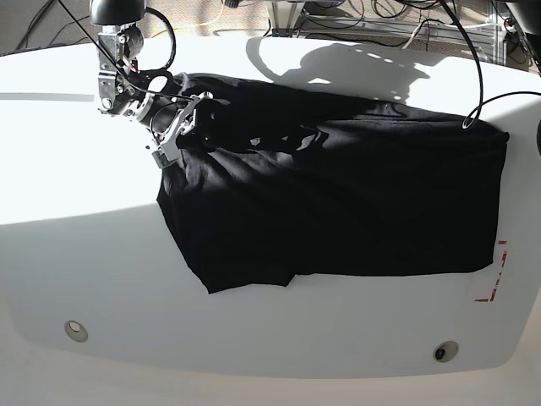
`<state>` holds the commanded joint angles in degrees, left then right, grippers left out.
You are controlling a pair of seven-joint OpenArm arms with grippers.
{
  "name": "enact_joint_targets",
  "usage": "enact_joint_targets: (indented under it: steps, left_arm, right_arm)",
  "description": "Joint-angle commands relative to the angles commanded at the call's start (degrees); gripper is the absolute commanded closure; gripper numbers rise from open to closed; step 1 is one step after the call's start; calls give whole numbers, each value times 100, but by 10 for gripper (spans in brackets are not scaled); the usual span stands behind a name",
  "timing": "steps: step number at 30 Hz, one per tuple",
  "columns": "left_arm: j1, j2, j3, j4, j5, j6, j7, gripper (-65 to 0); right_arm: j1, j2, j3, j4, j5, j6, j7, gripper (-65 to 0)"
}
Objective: Layout the t-shirt on the table in an organized manner, then fold the t-shirt properly
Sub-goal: 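Drag the gathered fabric outward with the left gripper, flattening the shirt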
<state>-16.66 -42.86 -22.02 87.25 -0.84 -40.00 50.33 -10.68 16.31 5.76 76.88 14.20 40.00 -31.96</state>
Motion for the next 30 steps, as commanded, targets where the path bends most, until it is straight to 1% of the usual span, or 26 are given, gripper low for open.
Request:
enact_joint_targets:
  steps: [4, 7, 10, 12, 14, 15, 16, 17, 19, 20, 21, 23, 26, 27, 29, 30]
  left_arm:
    - [114, 229, 0, 70, -211, 0, 18, -447]
    - [431, 404, 0, 387, -501, 0, 299, -447]
    - [686, 791, 0, 914, -826, 0, 730, -446]
    - [809, 1081, 0, 1266, -905, 0, 941, -446]
    - [949, 1345, -9, 1547, -905, 0, 1055, -446]
    - [1046, 1547, -9, 1688, -905, 0, 1073, -446]
    - [1099, 1679, -9, 1785, -905, 0, 1073, -446]
    - [1187, 1925, -9, 1908, -905, 0, 1073, -446]
    - [1292, 2215, 0, 1996, -897, 0, 1073, -446]
    - [1319, 2391, 18, 2004, -862, 0, 1073, -446]
    - [1336, 2497, 18, 2004, -800, 0, 1073, -446]
    - [1354, 2866, 53, 1978, -457, 0, 1064, -446]
    - [1345, 3270, 97, 1908, 0, 0, 1055, -446]
    - [1319, 3446, 149, 1829, 255, 0, 993, -446]
    - [1222, 3604, 229, 1776, 545, 0, 774, -446]
    - [1178, 3666, 264, 1749, 712, 0, 589, -446]
  right_arm:
    - [0, 0, -9, 18, 0, 0, -18, -116]
    - [-9, 0, 18, 229, 35, 0, -193, -116]
    - [-53, 0, 26, 659, 44, 0, -404, -116]
    - [-132, -9, 114, 1011, 35, 0, -580, -116]
    - [-158, -44, 185, 1336, 0, 0, -738, -116]
    - [-167, -53, 202, 1538, 0, 0, -853, -116]
    - [-167, -70, 202, 1662, 0, 0, -932, -116]
    - [-167, -132, 211, 1873, 0, 0, -1081, -116]
    - [-149, -229, 246, 2163, -9, 0, -1275, -116]
    - [-132, -255, 273, 2303, -9, 0, -1380, -116]
    - [-123, -273, 290, 2382, -9, 0, -1442, -116]
    - [-114, -316, 334, 2699, -9, 0, -1635, -116]
    - [-114, -325, 396, 3007, -9, 0, -1793, -116]
    - [-114, -325, 422, 3130, -9, 0, -1837, -116]
    - [-105, -325, 431, 3279, -9, 0, -1873, -116]
    - [-105, -325, 431, 3376, -9, 0, -1890, -116]
